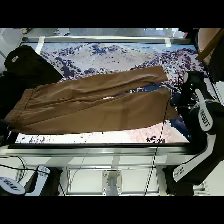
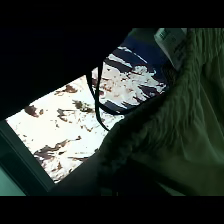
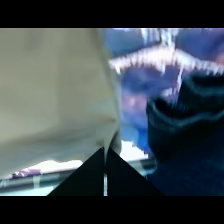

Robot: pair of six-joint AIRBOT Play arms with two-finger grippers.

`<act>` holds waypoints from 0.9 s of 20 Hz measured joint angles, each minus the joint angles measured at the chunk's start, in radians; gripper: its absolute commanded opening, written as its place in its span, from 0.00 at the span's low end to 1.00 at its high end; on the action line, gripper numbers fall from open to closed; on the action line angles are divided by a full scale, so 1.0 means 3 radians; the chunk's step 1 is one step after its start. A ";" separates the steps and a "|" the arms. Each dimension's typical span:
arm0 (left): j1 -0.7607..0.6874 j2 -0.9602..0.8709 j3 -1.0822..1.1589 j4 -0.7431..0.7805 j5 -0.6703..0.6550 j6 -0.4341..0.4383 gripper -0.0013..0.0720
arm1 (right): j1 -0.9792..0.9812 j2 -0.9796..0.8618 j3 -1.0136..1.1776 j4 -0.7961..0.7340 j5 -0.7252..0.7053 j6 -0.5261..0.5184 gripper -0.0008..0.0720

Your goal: Fold the clothes and pants, and hang the long-sleeved shirts on hangers.

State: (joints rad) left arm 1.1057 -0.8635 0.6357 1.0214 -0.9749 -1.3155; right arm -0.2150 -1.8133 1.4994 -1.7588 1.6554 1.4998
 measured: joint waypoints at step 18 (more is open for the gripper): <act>-0.0375 -0.0209 0.0865 -0.0921 0.0345 0.0561 0.71 | -0.0287 0.0893 0.0076 0.1297 -0.1218 -0.0145 0.51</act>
State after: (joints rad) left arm 0.9932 -0.9260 0.8951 0.7452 -0.8715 -1.1473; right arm -0.3012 -1.5455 1.5223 -1.3697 1.2900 1.4563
